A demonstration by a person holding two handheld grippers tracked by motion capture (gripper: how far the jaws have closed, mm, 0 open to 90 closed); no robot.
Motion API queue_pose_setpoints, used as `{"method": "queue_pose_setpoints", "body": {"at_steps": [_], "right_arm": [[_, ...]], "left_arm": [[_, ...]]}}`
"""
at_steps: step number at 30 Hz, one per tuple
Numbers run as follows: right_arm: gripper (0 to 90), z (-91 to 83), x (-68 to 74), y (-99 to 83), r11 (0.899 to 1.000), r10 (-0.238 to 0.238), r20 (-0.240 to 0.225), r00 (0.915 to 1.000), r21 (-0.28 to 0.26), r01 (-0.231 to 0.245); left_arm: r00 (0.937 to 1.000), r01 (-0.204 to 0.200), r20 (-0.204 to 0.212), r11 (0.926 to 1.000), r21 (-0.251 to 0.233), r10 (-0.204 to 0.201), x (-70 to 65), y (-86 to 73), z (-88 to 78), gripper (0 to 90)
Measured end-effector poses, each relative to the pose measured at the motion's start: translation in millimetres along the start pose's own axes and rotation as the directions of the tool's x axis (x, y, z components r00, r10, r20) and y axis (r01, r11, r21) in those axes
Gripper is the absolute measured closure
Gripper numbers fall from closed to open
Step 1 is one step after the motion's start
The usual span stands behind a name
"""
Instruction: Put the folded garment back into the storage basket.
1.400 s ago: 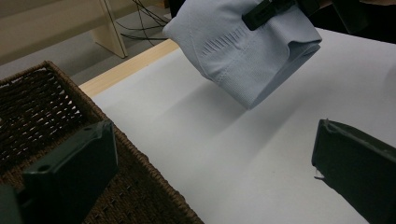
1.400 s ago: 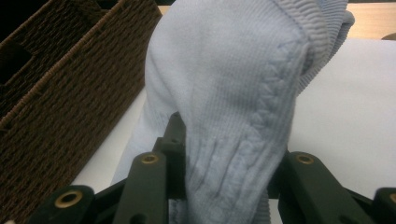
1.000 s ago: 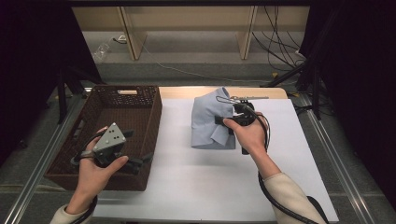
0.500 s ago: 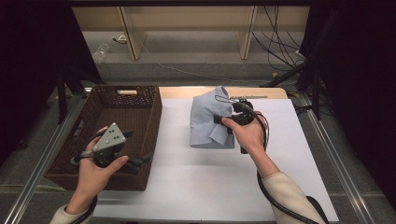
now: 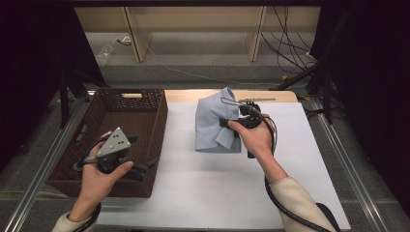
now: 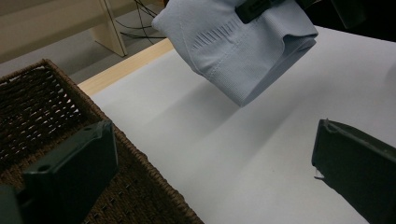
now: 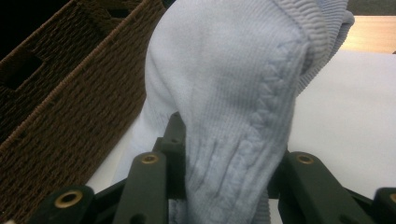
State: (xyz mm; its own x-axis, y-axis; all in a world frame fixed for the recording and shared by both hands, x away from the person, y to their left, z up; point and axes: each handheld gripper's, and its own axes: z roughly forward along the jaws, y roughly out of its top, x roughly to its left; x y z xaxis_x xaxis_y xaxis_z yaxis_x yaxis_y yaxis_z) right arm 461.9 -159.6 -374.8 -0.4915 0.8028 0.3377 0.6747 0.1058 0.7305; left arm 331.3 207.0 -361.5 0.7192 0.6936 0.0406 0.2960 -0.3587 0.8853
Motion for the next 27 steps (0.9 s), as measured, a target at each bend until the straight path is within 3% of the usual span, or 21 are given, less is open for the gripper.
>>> {"method": "queue_pose_setpoints", "body": {"at_steps": [27], "right_arm": [[64.4,7.8,11.7,4.2,1.0,-0.017,-0.016,0.9997,0.0,0.017]], "left_arm": [[1.0,0.001,-0.003,1.0,-0.006,-0.001,0.7,0.8,-1.6,0.0]]}}
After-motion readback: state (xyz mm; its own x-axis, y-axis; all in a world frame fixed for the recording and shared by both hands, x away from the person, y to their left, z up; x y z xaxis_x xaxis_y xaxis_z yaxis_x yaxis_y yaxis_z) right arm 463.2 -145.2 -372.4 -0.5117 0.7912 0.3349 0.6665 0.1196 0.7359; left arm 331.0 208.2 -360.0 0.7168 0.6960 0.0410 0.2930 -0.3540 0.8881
